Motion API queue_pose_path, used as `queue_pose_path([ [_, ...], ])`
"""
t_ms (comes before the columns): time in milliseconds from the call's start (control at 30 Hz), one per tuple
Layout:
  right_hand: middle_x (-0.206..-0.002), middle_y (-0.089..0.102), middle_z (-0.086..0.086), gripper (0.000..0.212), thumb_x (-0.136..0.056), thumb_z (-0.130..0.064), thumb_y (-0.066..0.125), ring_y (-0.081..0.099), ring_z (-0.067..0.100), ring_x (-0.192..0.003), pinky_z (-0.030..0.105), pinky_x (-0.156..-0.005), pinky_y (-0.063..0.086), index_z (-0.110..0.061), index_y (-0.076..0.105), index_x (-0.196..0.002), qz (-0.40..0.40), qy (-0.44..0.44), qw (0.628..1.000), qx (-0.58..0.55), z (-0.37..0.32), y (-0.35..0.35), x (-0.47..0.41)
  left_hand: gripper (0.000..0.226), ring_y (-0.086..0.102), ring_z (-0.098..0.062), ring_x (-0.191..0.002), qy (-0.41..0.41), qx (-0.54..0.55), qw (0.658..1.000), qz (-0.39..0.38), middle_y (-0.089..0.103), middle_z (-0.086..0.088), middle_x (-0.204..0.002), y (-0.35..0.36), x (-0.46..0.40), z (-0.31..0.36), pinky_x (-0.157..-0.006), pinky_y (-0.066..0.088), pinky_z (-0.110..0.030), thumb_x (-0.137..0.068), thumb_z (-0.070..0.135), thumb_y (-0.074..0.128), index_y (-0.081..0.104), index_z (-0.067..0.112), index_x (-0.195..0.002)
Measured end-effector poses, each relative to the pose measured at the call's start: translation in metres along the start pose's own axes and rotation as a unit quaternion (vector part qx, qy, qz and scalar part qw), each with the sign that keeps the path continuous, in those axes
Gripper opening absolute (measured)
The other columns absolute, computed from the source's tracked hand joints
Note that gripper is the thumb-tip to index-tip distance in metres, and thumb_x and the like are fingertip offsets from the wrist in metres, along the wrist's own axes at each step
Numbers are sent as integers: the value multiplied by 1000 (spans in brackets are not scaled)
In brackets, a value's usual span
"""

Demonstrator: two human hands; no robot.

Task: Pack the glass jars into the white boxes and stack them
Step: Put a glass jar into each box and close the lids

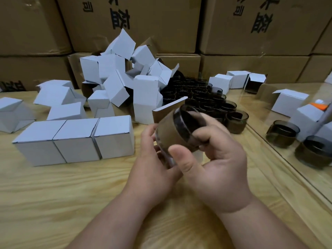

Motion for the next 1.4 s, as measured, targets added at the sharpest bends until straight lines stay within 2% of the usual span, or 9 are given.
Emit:
queue_pose_path([
  [100,-122,65,6,46,-88,-46,74,66,16,-112,29,-84,56,-2,63,-82,-24,10,1000,4,4,10,3,70,52,22,-94,20,-50,998,-37,60,21,-105,1,-2,7,-69,35,0,-84,54,51,57,2,-131],
  [233,-129,61,6,28,-84,-38,73,62,13,-123,45,-91,57,-11,64,-83,9,41,998,55,24,2,0,84,65,12,-101,-12,106,994,35,56,34,-120,-6,3,8,-76,55,-15,-60,55,72,19,66,-124],
  [467,-133,57,-2,29,-84,-38,73,47,-9,-127,10,-103,36,-10,68,-84,-9,15,987,161,39,-8,-9,91,71,-6,-103,-14,130,990,56,60,14,-129,-3,2,-3,-87,61,-36,-66,30,91,24,56,-122],
  [667,-131,61,-4,22,-82,-40,75,57,14,-125,46,-103,48,-18,75,-83,-59,77,983,155,55,-5,-6,89,69,-8,-113,-21,161,985,58,61,9,-134,-3,1,-4,-98,57,-38,-71,25,89,25,54,-125],
  [867,-149,51,-4,25,-84,-42,71,36,15,-146,38,-120,29,-19,78,-76,-106,119,970,186,64,2,-3,95,66,-2,-115,-13,162,986,44,61,23,-131,1,-1,-7,-91,57,-21,-76,14,89,25,61,-130],
  [967,-155,45,-7,26,-84,-47,68,21,10,-152,26,-119,15,-23,75,-75,-128,131,960,209,64,5,-3,98,65,-5,-119,-17,161,986,41,59,21,-135,2,-2,-8,-95,59,-32,-74,19,89,25,61,-137],
  [1200,-162,33,-17,45,-86,-65,51,7,5,-151,37,-120,-3,-32,71,-62,-163,124,926,318,68,9,-2,97,58,6,-121,-26,148,988,34,49,25,-143,0,-2,-7,-89,53,-14,-69,39,86,26,73,-136],
  [1300,-161,32,-19,50,-85,-67,43,7,4,-150,38,-120,-2,-33,71,-62,-170,122,920,330,67,9,-2,96,57,15,-114,-22,137,990,32,45,34,-139,0,-2,-7,-79,48,-3,-74,33,87,27,76,-136],
  [1400,-155,40,-18,31,-86,-58,48,23,11,-149,44,-120,16,-38,70,-82,-115,130,947,269,62,4,-4,97,53,11,-125,-23,114,993,32,42,30,-150,-1,-2,-5,-101,51,-23,-78,32,84,23,78,-139],
])
Point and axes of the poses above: each hand's wrist, its own x-axis away from the middle knuckle, its own y-axis out of the palm, z = x × y, the point moved 8 cm from there along -x, towards the middle knuckle
